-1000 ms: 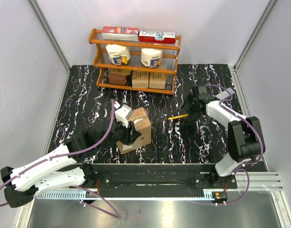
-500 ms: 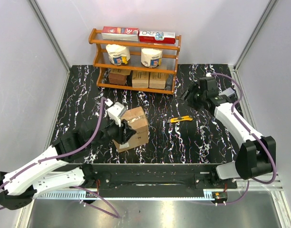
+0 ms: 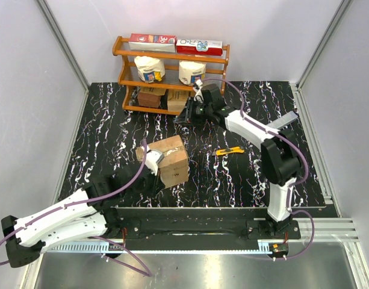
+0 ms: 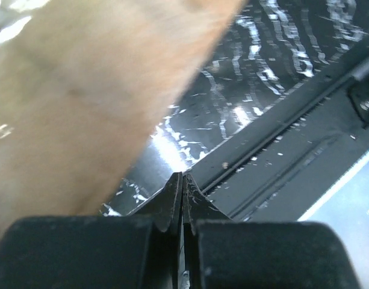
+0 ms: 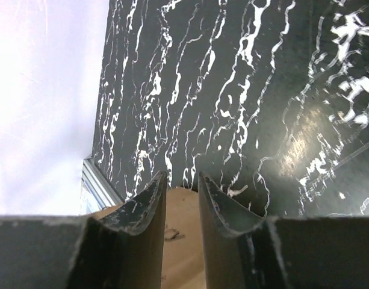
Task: Unpack the express box
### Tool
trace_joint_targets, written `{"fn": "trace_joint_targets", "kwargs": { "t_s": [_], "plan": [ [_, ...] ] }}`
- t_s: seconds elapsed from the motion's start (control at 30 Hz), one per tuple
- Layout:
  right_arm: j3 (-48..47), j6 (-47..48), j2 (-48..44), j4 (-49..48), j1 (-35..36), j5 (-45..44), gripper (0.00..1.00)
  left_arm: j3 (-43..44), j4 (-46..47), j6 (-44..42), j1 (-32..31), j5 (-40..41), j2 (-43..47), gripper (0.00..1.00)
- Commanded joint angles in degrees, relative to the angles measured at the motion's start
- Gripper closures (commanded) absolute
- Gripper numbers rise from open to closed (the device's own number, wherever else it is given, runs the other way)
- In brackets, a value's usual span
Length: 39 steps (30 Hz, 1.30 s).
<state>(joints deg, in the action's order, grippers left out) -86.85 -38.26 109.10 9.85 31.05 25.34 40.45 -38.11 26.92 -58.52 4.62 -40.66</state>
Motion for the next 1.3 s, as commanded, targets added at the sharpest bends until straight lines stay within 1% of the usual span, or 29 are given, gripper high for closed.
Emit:
{"fn": "trace_joint_targets", "kwargs": {
  "t_s": [0.0,0.03,0.07,0.17,0.27,0.4,0.47,0.53,0.57,0.6,0.63,0.67,0.7,0.83,0.93,0.97,1.0,1.07,1.1,1.13,1.2,1.23,1.27],
  "plan": [
    [-7.4,3.3,5.4,-0.5,0.6,6.5,0.67,-1.6,-0.3,10.9,0.1,13.6,1.2,1.0],
    [-7.3,3.5,5.8,-0.2,0.8,7.5,0.66,-1.8,-0.3,12.2,0.1,14.5,1.3,1.0],
    [-6.9,3.4,5.9,-0.1,0.9,9.4,0.66,-1.4,-2.0,12.7,0.1,17.7,1.1,1.0],
    [-4.0,4.9,4.8,-0.3,1.7,12.7,0.65,-1.0,-5.7,14.4,0.1,23.6,2.1,1.0],
    [-0.3,6.4,2.1,-0.4,2.8,13.8,0.64,-1.0,-7.7,16.6,0.2,27.9,4.3,1.0],
    [5.5,6.5,-3.3,-0.6,3.0,13.7,0.64,-0.8,-7.1,18.0,0.9,30.1,5.9,1.0],
    [7.6,6.8,-5.2,-0.5,3.1,13.8,0.64,0.4,-6.1,18.1,2.6,30.2,5.1,1.0],
    [10.4,7.1,-7.8,-0.4,3.2,13.2,0.64,0.8,-4.4,16.0,5.4,28.5,4.2,1.0],
    [11.2,7.6,-8.6,-0.1,3.5,13.2,0.64,0.8,-2.0,15.1,6.7,25.0,3.1,1.0],
    [12.6,7.8,-10.4,0.2,3.5,13.1,0.64,0.8,-0.8,14.3,8.2,23.2,2.4,1.0],
    [13.4,8.0,-11.3,0.3,3.6,12.4,0.64,0.7,0.2,13.7,11.3,21.2,1.6,1.0],
    [14.0,8.5,-12.1,0.6,3.8,12.2,0.64,0.6,2.5,13.0,12.8,17.7,0.2,1.0],
    [15.1,8.9,-13.7,0.6,3.8,12.1,0.64,0.7,3.6,12.5,15.3,16.4,-0.5,1.0],
    [17.3,10.4,-17.2,1.3,4.4,11.6,0.63,1.2,10.0,9.7,20.3,10.1,-4.0,1.0],
    [18.0,11.1,-18.9,2.0,5.2,10.8,0.62,1.3,16.1,8.7,24.5,1.7,-7.4,0.98],
    [18.0,11.4,-19.5,2.7,5.3,10.2,0.62,1.4,19.1,8.8,25.4,-2.6,-8.5,0.97],
    [18.0,11.3,-19.9,3.2,5.6,9.2,0.62,1.7,20.2,8.9,26.8,-4.2,-9.7,0.97],
    [17.9,11.4,-20.5,4.7,5.7,6.2,0.62,3.6,20.6,8.9,27.9,-7.1,-12.9,0.96],
    [17.6,11.3,-21.4,5.4,5.8,4.6,0.62,4.3,20.1,8.7,29.2,-7.3,-13.6,0.97],
    [17.5,10.9,-22.0,6.4,5.7,-0.8,0.62,5.8,19.5,8.5,29.8,-7.2,-14.4,0.97],
    [16.8,9.7,-23.8,10.3,5.8,-8.0,0.63,6.7,17.5,8.4,32.1,-6.9,-14.4,0.95],
    [16.5,9.1,-24.5,11.8,5.8,-15.3,0.62,7.8,16.6,8.6,33.1,-6.5,-14.2,0.91],
    [16.0,9.0,-25.2,13.9,5.8,-17.8,0.61,8.3,14.1,8.8,34.1,-5.8,-14.1,0.91]
  ]
}}
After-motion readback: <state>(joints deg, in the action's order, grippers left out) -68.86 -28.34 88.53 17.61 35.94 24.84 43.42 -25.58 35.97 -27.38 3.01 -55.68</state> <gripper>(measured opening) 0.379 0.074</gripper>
